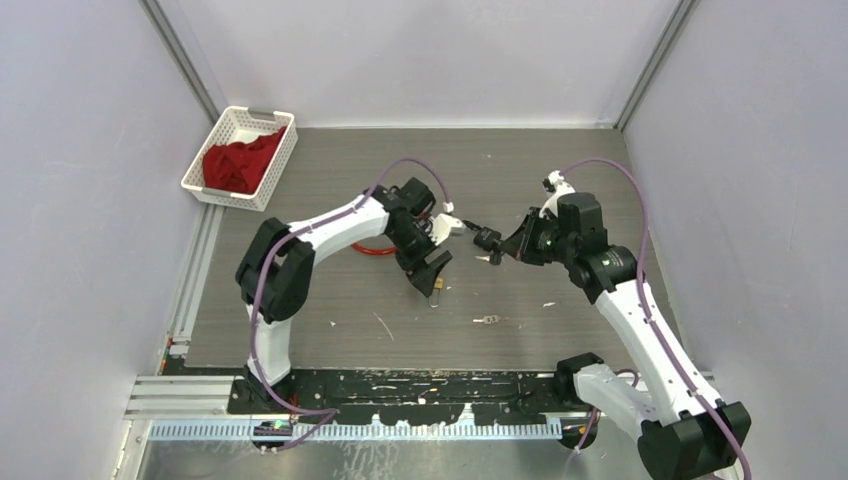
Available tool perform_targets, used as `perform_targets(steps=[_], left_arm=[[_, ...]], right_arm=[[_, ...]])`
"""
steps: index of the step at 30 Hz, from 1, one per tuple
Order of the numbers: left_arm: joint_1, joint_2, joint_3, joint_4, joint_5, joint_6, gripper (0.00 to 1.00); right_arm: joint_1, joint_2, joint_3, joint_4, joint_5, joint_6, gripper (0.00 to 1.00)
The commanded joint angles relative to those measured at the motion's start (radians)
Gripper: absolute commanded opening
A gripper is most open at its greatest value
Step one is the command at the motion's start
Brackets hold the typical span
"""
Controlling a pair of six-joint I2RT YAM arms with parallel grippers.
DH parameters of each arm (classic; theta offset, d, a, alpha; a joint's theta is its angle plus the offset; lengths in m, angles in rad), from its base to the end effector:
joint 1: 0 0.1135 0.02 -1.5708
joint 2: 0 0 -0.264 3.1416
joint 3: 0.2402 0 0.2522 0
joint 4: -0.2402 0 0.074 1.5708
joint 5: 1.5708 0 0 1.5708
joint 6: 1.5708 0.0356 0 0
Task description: Unlock with the key
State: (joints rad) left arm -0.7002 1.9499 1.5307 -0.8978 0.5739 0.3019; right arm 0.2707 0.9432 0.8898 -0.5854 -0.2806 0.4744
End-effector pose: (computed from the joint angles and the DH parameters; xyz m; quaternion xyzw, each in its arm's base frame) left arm 0.2873 -0.2673 0.2133 0.4884 0.8172 -0.2992 0.0634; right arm 0.1898 0.0629 0.3095 0.0274 0.8864 0.2783 0.3689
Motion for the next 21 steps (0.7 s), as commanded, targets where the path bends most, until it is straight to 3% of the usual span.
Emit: perform_targets(steps=[1, 7, 21], left_arm=[[-0.045, -0.018, -0.070, 0.167, -0.189, -0.228, 0.77], [-0.093, -0.014, -0.151, 0.267, -0.303, -0.358, 0.79], [-0.130, 0.160, -0.017, 0.264, -0.335, -0.437, 0.75]], right_arm=[[-0.004, -0.050, 0.063, -0.055, 0.083, -0.039, 0.01], [-0.004, -0.055, 0.060, -0.058, 0.091, -0.051, 0.01], [-0.005, -0.094, 0.044, -0.054, 0.081, -0.048, 0.01]])
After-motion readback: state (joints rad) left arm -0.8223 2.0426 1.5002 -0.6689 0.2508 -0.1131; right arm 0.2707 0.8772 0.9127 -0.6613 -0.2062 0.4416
